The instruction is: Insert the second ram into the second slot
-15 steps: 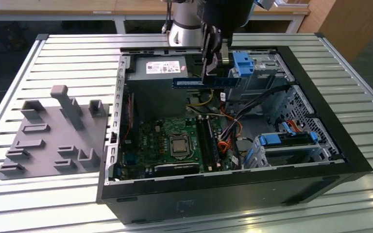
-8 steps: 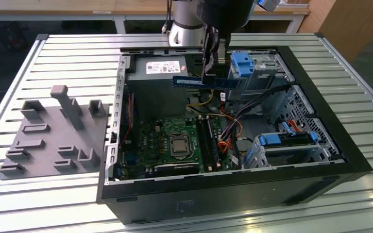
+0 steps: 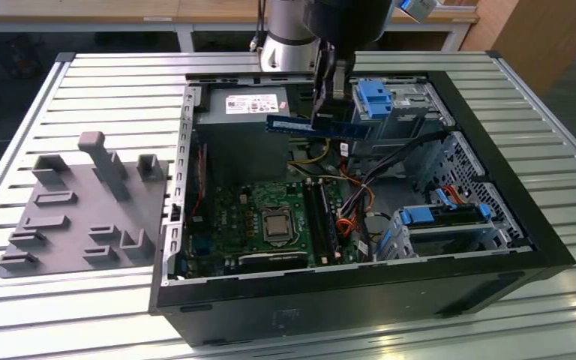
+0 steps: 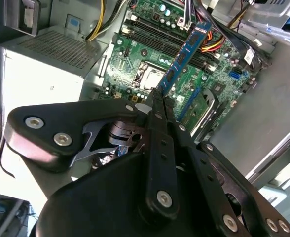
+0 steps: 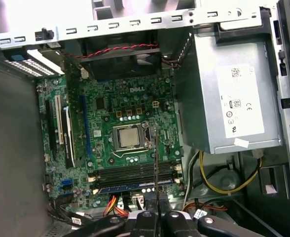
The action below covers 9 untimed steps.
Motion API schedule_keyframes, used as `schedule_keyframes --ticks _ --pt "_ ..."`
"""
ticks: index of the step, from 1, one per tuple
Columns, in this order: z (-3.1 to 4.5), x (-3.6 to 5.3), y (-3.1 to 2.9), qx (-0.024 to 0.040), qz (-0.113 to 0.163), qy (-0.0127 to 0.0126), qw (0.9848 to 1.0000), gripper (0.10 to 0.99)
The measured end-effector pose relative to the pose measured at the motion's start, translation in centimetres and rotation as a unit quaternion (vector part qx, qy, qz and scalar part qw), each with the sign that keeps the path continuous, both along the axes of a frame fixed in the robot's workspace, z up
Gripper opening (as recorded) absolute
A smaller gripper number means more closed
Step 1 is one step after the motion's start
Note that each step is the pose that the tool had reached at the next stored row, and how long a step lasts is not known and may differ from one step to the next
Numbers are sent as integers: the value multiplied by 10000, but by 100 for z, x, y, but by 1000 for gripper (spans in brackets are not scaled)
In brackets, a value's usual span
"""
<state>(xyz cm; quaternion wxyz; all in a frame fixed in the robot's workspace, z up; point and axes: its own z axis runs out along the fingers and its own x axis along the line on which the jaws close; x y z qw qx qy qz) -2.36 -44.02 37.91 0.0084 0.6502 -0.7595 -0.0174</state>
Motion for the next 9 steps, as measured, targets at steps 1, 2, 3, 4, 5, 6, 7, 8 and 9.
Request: schedule_keyframes --ticks 1,2,3,4,5,6,7,8,9 --pt "0 0 0 0 -42 0 10000 129" --pt "0 0 0 0 -74 0 10000 129" --pt "0 0 0 0 -99 0 10000 129" --pt "0 0 0 0 -128 0 9999 129" --pt "-1 0 0 0 -154 0 9999 129" --pt "-1 0 0 0 -180 0 9998 129" --pt "0 0 0 0 -208 0 9998 129" --pt "0 0 0 0 -237 0 9997 129" --pt "0 0 0 0 -266 0 9996 129"
